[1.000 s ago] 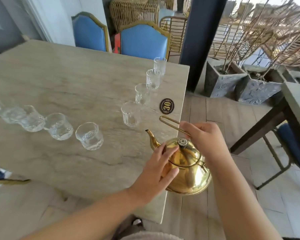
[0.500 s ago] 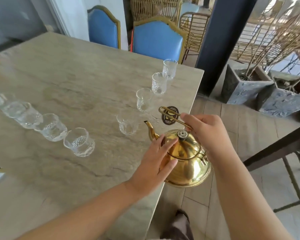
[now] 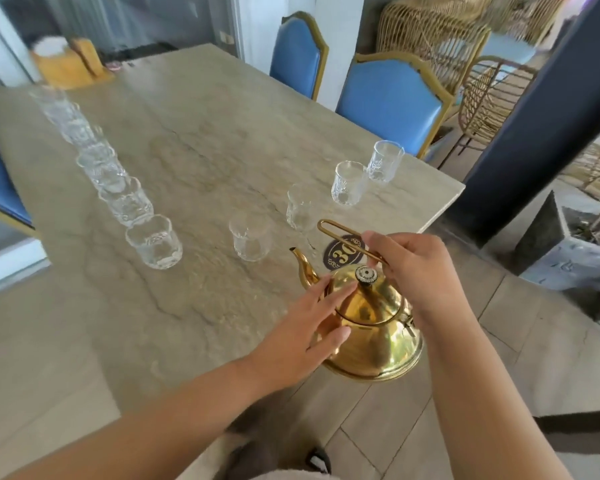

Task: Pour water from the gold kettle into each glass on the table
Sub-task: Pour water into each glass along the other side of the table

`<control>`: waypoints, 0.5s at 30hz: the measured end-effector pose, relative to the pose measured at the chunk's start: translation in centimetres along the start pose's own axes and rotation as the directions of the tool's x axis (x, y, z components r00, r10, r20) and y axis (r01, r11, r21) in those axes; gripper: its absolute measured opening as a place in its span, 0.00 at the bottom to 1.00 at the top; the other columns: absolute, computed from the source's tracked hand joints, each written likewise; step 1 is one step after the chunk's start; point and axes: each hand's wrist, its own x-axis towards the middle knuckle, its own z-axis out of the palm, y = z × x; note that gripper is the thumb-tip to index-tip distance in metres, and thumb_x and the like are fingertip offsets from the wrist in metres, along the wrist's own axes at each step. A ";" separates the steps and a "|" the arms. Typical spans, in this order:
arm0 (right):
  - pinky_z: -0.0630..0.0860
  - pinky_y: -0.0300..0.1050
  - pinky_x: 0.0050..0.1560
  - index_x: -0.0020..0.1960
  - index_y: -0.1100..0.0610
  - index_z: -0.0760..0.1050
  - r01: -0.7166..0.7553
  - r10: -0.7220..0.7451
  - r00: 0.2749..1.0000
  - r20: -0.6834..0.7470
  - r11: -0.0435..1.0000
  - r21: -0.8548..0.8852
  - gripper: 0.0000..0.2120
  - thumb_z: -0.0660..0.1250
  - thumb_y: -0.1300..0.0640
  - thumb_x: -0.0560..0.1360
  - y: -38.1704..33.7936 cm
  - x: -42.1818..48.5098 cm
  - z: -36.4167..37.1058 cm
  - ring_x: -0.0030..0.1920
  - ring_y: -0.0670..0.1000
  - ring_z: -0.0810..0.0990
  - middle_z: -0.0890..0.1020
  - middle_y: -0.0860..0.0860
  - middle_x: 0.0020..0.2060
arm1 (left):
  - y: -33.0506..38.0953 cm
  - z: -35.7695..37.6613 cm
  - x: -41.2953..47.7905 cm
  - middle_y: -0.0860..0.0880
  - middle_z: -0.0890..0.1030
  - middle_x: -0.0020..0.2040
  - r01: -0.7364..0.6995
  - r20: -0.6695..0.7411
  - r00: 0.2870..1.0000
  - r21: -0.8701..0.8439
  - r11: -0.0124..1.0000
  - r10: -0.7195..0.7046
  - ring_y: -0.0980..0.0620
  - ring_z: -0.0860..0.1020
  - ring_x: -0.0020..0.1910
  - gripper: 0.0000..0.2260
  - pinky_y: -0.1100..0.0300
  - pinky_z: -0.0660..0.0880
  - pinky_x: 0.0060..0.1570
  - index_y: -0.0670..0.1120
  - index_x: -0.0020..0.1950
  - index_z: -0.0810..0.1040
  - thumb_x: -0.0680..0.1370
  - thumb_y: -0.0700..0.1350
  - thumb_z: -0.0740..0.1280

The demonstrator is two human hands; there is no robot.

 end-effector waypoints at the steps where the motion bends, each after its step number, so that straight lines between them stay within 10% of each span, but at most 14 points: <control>1: 0.59 0.43 0.30 0.27 0.63 0.76 0.001 -0.001 1.000 0.015 1.000 0.004 0.20 0.68 0.51 0.73 0.0 0.2 -0.1 0.25 0.51 0.58 0.62 0.56 0.23 | 0.0 -0.1 0.1 0.62 0.45 0.77 0.002 0.011 1.000 0.008 1.000 -0.002 0.67 0.45 0.74 0.24 0.77 0.47 0.62 0.68 0.74 0.50 0.80 0.57 0.56; 7: 0.58 0.41 0.28 0.30 0.65 0.77 -0.013 0.012 0.997 0.073 1.000 0.021 0.19 0.67 0.53 0.74 -0.4 2.4 0.1 0.21 0.47 0.57 0.63 0.51 0.20 | -0.5 -1.1 1.0 0.62 0.43 0.78 -0.006 0.004 1.000 -0.002 1.000 0.006 0.64 0.42 0.76 0.25 0.62 0.52 0.70 0.69 0.74 0.48 0.80 0.57 0.56; 15: 0.61 0.43 0.32 0.30 0.58 0.81 0.085 -0.070 0.985 0.157 0.992 -0.088 0.17 0.66 0.51 0.74 -2.3 5.7 2.3 0.20 0.47 0.58 0.61 0.52 0.21 | -2.1 -4.2 2.5 0.70 0.39 0.74 -0.018 0.039 0.999 0.002 1.000 0.018 0.77 0.45 0.69 0.27 0.85 0.49 0.60 0.70 0.73 0.44 0.80 0.56 0.56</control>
